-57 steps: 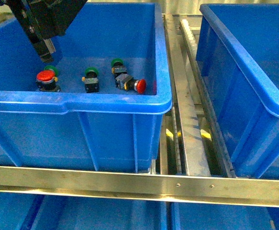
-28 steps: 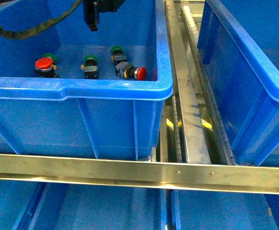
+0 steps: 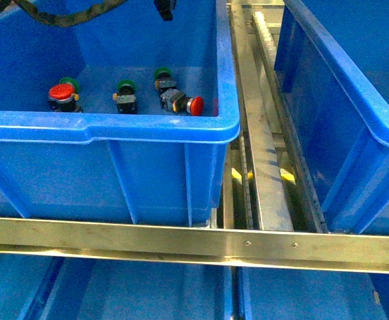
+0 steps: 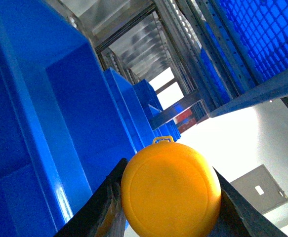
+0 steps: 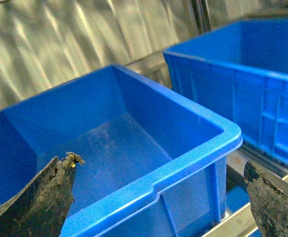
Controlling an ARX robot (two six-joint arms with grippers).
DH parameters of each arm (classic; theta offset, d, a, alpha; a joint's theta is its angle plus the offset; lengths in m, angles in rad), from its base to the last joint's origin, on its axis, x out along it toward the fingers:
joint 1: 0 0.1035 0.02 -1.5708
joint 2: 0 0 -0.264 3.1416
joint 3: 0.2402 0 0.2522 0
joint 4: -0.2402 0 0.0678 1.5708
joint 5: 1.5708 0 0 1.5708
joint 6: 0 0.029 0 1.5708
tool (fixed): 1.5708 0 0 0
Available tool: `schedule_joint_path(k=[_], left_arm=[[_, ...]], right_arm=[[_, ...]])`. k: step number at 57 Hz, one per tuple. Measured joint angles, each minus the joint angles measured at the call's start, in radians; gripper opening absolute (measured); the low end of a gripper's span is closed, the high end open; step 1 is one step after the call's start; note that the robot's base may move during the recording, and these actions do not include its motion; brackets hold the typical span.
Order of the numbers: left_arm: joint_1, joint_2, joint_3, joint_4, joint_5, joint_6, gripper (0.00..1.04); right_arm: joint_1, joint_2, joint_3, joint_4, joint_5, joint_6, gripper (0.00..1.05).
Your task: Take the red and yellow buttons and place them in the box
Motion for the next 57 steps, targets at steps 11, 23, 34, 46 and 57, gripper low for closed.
schedule_joint_path(k=[11,23,34,46,57], left_arm=[[-0.019,-0.006,0.000,0.003,0.000,0.013,0.33],[-0.033,0.000,0.001,0.037,-0.006,0.011,0.33],[-0.054,0.034,0.019,0.043,-0.010,0.005,0.33],[-0.090,0.063,0.052,0.046,-0.009,-0.002,0.33],[-0.110,0.084,0.063,0.046,-0.008,-0.002,0.33]], right_arm=[[0.022,0.121,0.153,-0.020,-0.085,0.438,0.99],[0.290,0.241,0.210,0.138,-0.030,0.826,0.99],[0.523,0.422,0.249,0.348,0.063,0.903,0.99],[0.630,0.576,0.309,0.425,0.072,0.885,0.99],[0.666,0.623,0.349,0.435,0.070,0.856,0.99]])
